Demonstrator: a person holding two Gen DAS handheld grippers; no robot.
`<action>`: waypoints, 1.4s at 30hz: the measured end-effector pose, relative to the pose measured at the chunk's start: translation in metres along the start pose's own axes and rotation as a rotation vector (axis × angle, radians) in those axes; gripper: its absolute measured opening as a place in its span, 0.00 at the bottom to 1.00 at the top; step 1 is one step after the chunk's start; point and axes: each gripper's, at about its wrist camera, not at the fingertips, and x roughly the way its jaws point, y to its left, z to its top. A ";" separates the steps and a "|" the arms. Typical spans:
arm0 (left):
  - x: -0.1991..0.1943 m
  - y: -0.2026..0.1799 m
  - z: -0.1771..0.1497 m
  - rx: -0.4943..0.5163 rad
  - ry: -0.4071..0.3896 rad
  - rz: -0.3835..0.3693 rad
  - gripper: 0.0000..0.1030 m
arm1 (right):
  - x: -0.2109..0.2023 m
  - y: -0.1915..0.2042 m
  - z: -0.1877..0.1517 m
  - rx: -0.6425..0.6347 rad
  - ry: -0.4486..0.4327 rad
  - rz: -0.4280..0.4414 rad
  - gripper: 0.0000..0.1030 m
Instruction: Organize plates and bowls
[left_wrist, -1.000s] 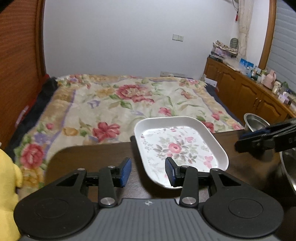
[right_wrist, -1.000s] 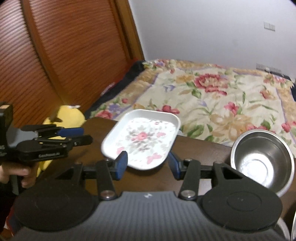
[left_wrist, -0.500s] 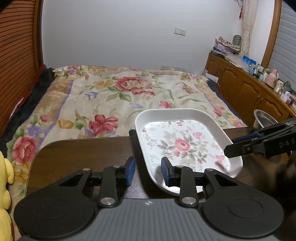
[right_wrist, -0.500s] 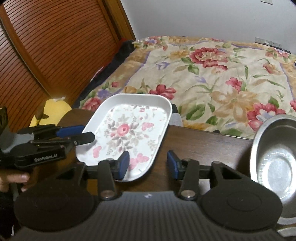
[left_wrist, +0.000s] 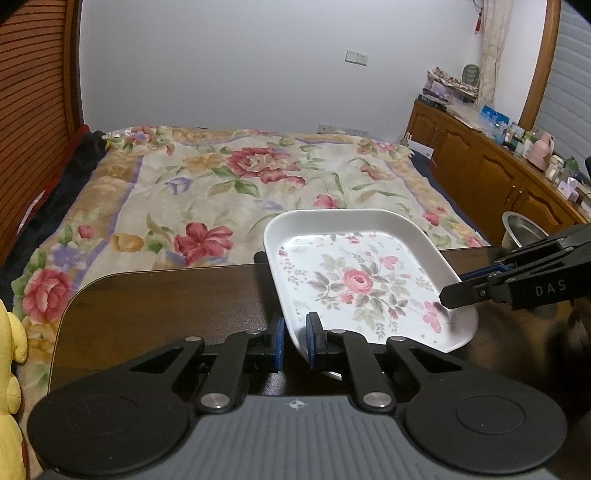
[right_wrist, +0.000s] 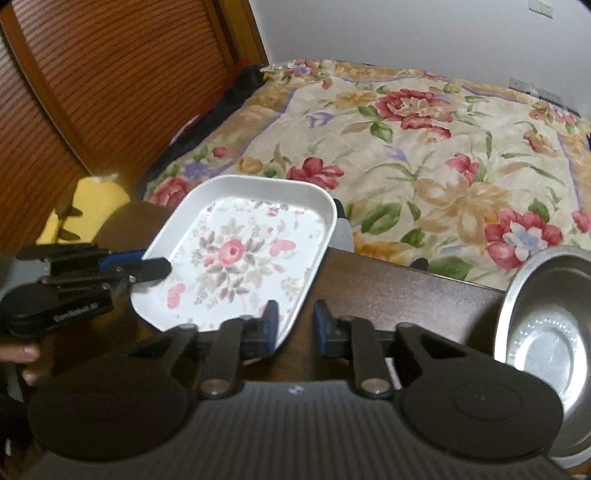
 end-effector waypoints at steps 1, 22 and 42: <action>0.000 0.000 0.000 0.000 0.001 0.000 0.13 | 0.000 0.000 0.000 -0.004 0.001 0.001 0.20; -0.071 -0.025 -0.004 0.030 -0.069 0.010 0.14 | -0.036 0.007 -0.008 0.015 -0.070 0.056 0.12; -0.172 -0.068 -0.019 0.089 -0.191 0.029 0.15 | -0.129 0.043 -0.039 -0.056 -0.218 0.021 0.12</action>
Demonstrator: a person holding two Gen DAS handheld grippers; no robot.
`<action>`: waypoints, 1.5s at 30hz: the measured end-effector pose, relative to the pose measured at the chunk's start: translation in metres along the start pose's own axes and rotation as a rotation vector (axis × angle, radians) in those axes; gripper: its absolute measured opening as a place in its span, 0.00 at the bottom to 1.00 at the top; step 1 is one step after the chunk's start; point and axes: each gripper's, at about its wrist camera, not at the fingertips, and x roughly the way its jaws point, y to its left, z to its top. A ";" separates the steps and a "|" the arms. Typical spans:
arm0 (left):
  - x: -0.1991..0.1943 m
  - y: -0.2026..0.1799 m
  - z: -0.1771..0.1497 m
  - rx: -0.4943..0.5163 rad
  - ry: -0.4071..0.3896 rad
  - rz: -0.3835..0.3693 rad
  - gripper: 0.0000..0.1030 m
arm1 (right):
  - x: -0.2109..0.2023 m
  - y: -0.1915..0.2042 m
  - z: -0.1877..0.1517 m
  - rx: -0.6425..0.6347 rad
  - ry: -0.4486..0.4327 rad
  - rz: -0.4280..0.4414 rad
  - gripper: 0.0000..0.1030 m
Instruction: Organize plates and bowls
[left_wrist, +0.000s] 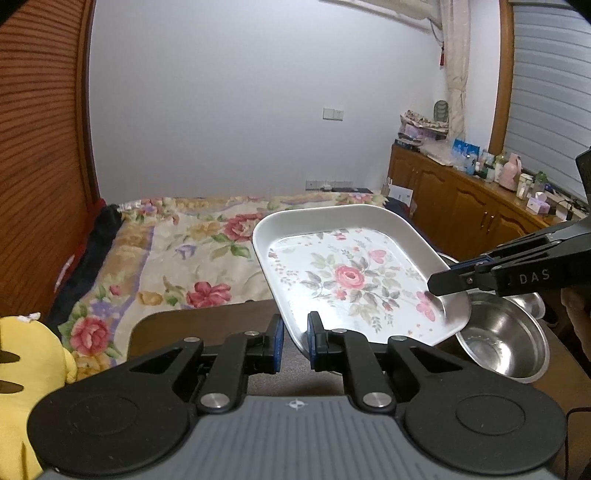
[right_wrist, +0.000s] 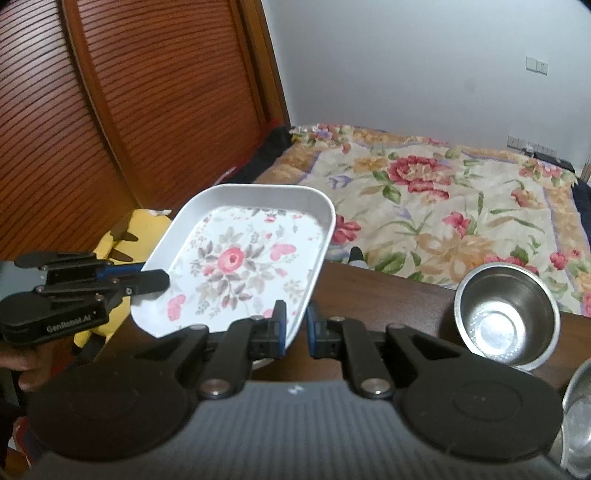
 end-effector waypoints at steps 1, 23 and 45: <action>-0.004 -0.001 0.000 0.002 -0.005 -0.001 0.15 | -0.004 0.002 -0.001 -0.009 -0.007 -0.006 0.12; -0.051 -0.024 -0.041 0.027 -0.007 -0.021 0.15 | -0.053 0.022 -0.044 -0.035 -0.045 -0.016 0.12; -0.061 -0.037 -0.104 -0.017 0.071 -0.076 0.15 | -0.056 0.026 -0.118 0.010 0.011 0.033 0.13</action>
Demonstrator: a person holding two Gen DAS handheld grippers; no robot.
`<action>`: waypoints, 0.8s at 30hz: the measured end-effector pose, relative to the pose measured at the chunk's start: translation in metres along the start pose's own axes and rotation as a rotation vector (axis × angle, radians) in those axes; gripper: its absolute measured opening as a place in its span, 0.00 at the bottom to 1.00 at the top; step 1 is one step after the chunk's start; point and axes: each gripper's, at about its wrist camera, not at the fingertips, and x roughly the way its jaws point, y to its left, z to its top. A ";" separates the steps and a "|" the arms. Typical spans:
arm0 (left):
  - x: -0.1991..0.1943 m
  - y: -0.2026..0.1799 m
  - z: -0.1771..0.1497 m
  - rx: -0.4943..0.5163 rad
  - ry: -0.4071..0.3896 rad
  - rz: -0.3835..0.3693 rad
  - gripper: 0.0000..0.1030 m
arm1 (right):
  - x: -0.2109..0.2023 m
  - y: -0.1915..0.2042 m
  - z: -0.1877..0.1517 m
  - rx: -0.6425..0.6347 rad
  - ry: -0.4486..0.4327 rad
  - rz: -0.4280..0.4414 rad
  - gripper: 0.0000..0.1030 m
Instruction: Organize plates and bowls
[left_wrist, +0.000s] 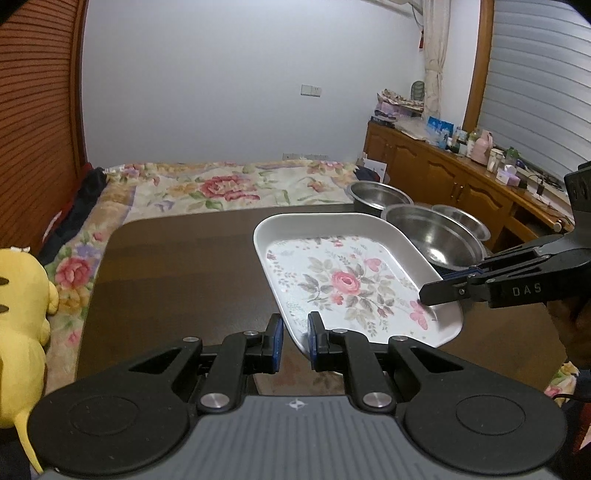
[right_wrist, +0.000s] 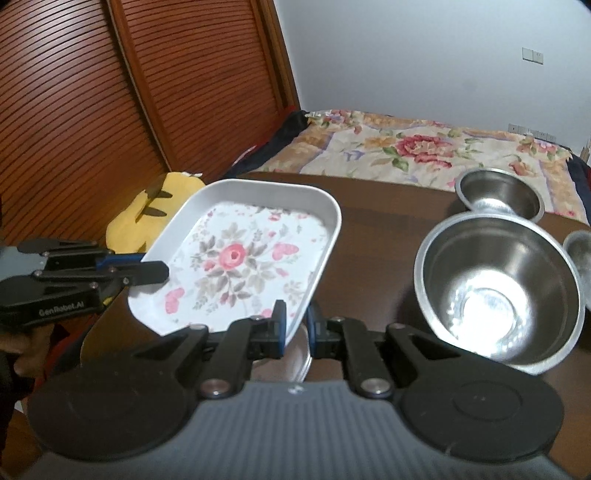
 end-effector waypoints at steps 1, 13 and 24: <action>-0.001 -0.001 -0.002 -0.003 0.001 -0.001 0.15 | 0.000 0.000 -0.002 0.001 0.001 0.000 0.13; -0.008 -0.009 -0.028 -0.025 0.024 -0.013 0.16 | 0.001 -0.007 -0.031 0.074 0.015 0.047 0.13; -0.013 -0.009 -0.045 -0.040 0.039 0.004 0.16 | -0.004 0.002 -0.049 0.088 -0.018 0.048 0.13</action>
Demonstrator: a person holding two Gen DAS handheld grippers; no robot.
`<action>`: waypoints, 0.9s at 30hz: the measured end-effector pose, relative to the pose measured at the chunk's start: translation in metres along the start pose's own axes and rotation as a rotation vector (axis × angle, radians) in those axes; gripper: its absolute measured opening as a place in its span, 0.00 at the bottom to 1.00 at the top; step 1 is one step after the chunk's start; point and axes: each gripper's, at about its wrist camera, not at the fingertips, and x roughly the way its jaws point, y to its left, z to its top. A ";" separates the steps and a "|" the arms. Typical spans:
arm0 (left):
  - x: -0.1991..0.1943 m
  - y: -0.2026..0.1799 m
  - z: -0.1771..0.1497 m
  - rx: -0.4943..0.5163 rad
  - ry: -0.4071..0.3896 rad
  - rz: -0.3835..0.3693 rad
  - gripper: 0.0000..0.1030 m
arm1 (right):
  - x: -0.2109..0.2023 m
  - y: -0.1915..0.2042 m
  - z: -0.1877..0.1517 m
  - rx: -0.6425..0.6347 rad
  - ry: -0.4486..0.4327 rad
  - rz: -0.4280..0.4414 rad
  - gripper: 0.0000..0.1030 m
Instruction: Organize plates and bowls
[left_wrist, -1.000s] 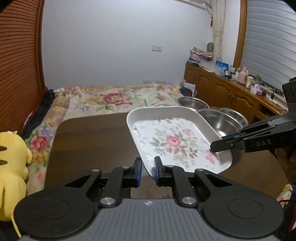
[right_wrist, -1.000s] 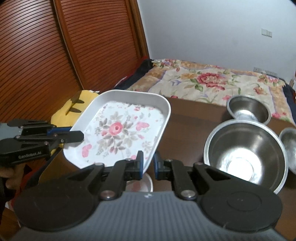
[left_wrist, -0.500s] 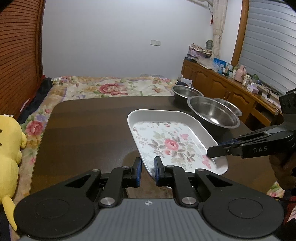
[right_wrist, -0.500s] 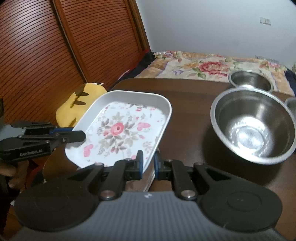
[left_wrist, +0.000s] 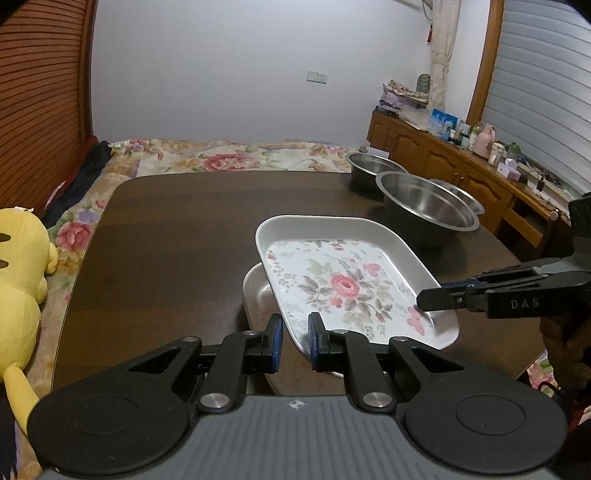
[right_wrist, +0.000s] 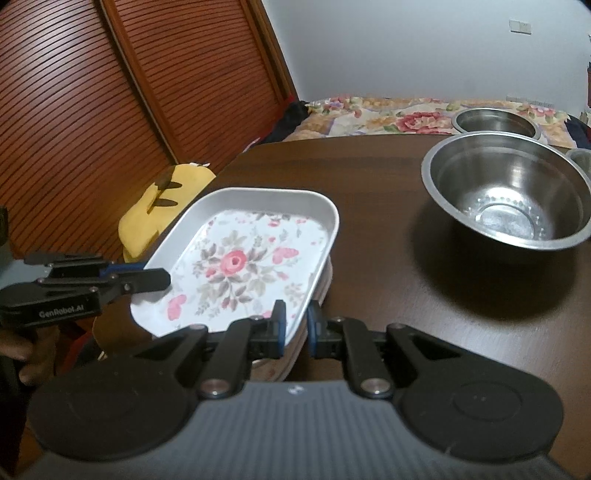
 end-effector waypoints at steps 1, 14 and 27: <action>0.001 0.001 -0.002 0.002 0.002 0.004 0.16 | 0.000 0.001 -0.001 0.000 -0.004 -0.001 0.13; 0.007 0.003 -0.014 -0.017 0.014 0.007 0.16 | -0.001 -0.004 -0.015 0.024 -0.080 0.017 0.15; 0.006 0.002 -0.018 -0.011 -0.004 0.044 0.15 | -0.007 0.006 -0.029 -0.023 -0.141 -0.027 0.16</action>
